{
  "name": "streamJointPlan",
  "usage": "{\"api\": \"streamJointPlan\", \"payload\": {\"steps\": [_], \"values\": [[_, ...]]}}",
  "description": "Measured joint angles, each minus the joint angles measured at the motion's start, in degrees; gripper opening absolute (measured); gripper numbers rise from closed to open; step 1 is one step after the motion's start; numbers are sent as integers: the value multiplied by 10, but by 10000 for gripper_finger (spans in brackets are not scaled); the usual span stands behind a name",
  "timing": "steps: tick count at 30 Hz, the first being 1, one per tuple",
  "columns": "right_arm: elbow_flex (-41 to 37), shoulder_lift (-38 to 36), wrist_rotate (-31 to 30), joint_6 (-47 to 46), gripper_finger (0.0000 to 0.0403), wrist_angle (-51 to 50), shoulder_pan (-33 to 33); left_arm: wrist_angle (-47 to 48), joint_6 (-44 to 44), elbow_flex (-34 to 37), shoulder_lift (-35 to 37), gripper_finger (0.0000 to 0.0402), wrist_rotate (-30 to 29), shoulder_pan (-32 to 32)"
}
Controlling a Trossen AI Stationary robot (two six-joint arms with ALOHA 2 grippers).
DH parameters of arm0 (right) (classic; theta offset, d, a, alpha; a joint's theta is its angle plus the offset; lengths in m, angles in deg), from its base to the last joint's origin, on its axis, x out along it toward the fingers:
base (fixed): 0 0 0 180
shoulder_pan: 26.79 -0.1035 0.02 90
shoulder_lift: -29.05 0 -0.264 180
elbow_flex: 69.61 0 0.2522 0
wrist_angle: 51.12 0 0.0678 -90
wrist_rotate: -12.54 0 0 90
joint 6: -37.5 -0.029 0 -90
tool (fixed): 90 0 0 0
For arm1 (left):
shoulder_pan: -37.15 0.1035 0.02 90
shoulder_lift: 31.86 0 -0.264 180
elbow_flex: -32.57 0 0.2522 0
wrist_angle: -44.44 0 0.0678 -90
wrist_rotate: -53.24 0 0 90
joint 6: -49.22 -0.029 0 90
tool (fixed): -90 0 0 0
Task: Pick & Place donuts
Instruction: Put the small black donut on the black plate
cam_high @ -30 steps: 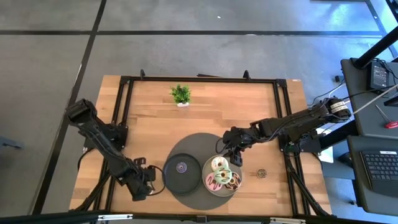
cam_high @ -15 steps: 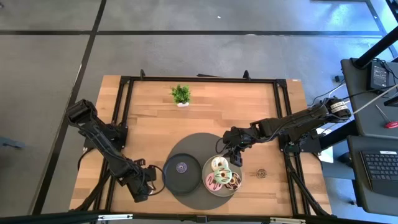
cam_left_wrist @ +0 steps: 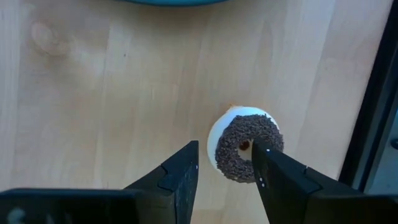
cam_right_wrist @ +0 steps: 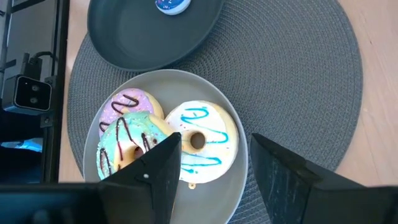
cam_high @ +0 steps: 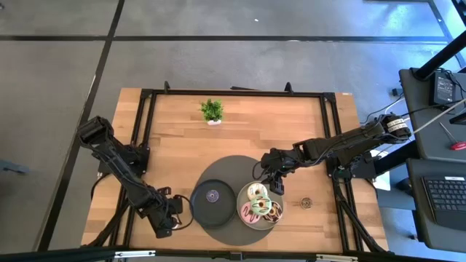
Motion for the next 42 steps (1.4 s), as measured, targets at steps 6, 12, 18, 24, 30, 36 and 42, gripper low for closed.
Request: {"api": "streamJointPlan", "payload": {"steps": [6, 12, 18, 24, 30, 36, 42], "values": [[0, 0, 0, 0, 192, 0, 0, 0, -4, 0, -6, 143, 2, 0], [0, 0, 0, 0, 192, 0, 0, -10, -4, 0, -38, 143, 24, 0], [0, 0, 0, 0, 192, 0, 0, -15, -4, 0, -48, 139, 24, 0], [0, 0, 0, 0, 192, -1, 0, -15, -8, 0, -47, 95, 27, 0], [0, 0, 1, 0, 192, -1, 0, -15, 5, 0, -25, 49, 40, 7], [0, 0, 1, 0, 192, -1, 0, -15, -19, 0, 41, 33, 3, 48], [0, 0, 1, 0, 192, -1, 0, -36, -146, 0, 57, 31, -1, 113]]}}
